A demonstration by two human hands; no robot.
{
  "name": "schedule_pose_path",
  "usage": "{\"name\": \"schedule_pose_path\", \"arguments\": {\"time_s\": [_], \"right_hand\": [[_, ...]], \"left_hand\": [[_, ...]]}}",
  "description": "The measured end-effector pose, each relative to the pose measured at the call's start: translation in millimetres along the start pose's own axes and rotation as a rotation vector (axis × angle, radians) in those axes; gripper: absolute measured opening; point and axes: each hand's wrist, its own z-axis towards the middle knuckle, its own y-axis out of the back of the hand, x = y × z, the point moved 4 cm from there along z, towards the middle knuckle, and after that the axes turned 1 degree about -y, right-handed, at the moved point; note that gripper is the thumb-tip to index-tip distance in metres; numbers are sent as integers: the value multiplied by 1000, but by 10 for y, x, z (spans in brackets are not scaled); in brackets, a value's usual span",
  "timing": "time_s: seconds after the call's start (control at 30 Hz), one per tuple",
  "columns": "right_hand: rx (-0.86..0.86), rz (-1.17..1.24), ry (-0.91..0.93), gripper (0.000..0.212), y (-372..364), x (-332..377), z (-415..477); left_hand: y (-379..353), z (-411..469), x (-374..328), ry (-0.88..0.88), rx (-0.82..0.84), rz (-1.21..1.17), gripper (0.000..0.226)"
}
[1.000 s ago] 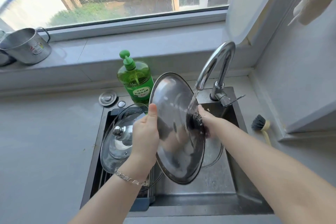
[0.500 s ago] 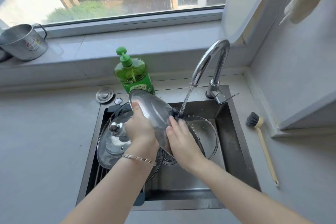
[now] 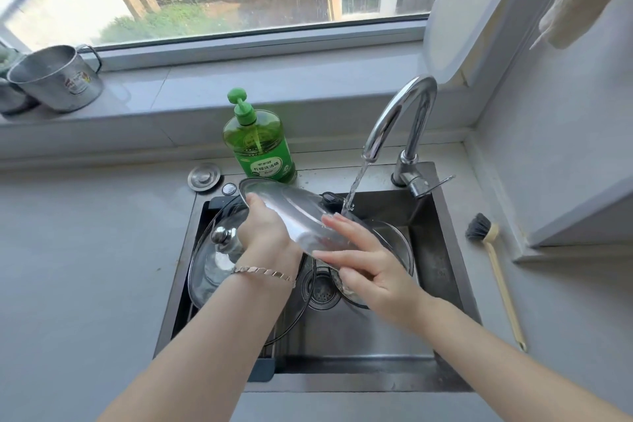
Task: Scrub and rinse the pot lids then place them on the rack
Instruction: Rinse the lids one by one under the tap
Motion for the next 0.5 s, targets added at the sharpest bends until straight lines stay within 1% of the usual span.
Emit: {"name": "schedule_pose_path", "arguments": {"time_s": [0.07, 0.13, 0.2, 0.27, 0.33, 0.37, 0.4, 0.43, 0.47, 0.5], "right_hand": [[-63, 21, -16, 36, 180, -108, -100], [-111, -8, -107, 28, 373, -251, -200], [-159, -27, -267, 23, 532, -383, -238], [-226, -11, -439, 25, 636, -483, -197], [-283, -2, -645, 17, 678, -559, -108], [-293, 76, -788, 16, 671, -621, -78], [-279, 223, -967, 18, 629, -673, -64], [-244, 421, -1130, 19, 562, -689, -56], [-211, 610, -1225, 18, 509, -664, -34], [-196, 746, -1250, 12, 490, -622, 10]], "left_hand": [[-14, 7, -3, 58, -9, 15, 64], [-28, 42, -20, 62, -19, 29, 59], [-53, 56, -68, 18, 0, 42, 50], [-66, 18, -87, -9, 31, 22, 46], [-76, 13, -29, 39, 61, -7, 48], [-67, 5, 18, 86, 55, -24, 49], [-65, 19, 62, 119, 42, -48, 51], [-60, 36, 86, 136, 29, -59, 51], [-63, 13, 83, 139, 24, -75, 51], [-80, 6, 59, 141, 39, -71, 51]]}}
